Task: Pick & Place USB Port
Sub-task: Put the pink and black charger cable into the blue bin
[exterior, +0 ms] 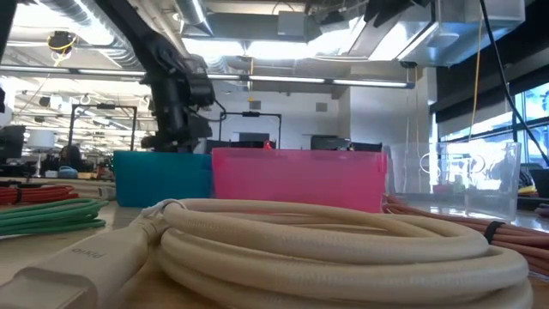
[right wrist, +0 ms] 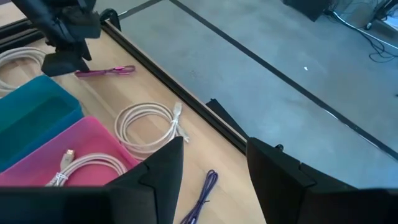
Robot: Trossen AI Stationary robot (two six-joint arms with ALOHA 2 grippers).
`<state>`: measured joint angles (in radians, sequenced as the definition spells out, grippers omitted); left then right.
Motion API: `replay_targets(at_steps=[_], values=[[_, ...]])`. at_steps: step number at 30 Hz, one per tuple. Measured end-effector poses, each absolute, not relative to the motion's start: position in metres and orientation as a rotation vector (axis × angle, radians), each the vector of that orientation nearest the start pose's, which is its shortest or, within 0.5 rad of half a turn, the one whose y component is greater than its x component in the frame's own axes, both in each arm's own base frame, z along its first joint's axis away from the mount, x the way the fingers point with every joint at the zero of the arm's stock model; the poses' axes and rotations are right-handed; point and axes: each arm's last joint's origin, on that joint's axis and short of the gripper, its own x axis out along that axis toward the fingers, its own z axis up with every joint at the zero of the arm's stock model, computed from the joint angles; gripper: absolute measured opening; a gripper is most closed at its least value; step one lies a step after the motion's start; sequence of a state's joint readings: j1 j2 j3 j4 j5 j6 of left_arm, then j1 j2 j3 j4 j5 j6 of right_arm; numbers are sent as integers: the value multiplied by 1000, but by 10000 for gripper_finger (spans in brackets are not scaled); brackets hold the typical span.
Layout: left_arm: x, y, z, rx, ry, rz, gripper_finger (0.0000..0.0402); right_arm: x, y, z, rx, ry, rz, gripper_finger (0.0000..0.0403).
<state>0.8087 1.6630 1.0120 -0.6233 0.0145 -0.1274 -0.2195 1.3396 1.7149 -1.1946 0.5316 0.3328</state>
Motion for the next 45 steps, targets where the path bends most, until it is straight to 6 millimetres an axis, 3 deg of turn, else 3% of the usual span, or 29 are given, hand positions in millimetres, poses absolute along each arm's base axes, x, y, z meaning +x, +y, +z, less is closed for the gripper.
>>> replay_targets(at_steps=[11, 17, 22, 27, 33, 37, 45], values=[[226, 236, 139, -636, 1232, 760, 184, 219, -69, 438, 177, 698, -857, 177], [227, 237, 134, -607, 1261, 784, 174, 219, -69, 438, 176, 699, -857, 177], [228, 237, 135, -574, 1251, 802, 118, 219, -69, 438, 173, 700, -855, 177], [230, 238, 135, -565, 1231, 808, 24, 220, -69, 440, 134, 700, -837, 177], [231, 239, 137, -567, 1219, 795, 13, 220, -69, 440, 134, 696, -837, 177], [231, 244, 156, -498, 1200, 791, 10, 220, -69, 440, 129, 699, -835, 177], [222, 236, 249, -461, 1038, 773, 9, 220, -70, 440, 111, 708, -827, 177]])
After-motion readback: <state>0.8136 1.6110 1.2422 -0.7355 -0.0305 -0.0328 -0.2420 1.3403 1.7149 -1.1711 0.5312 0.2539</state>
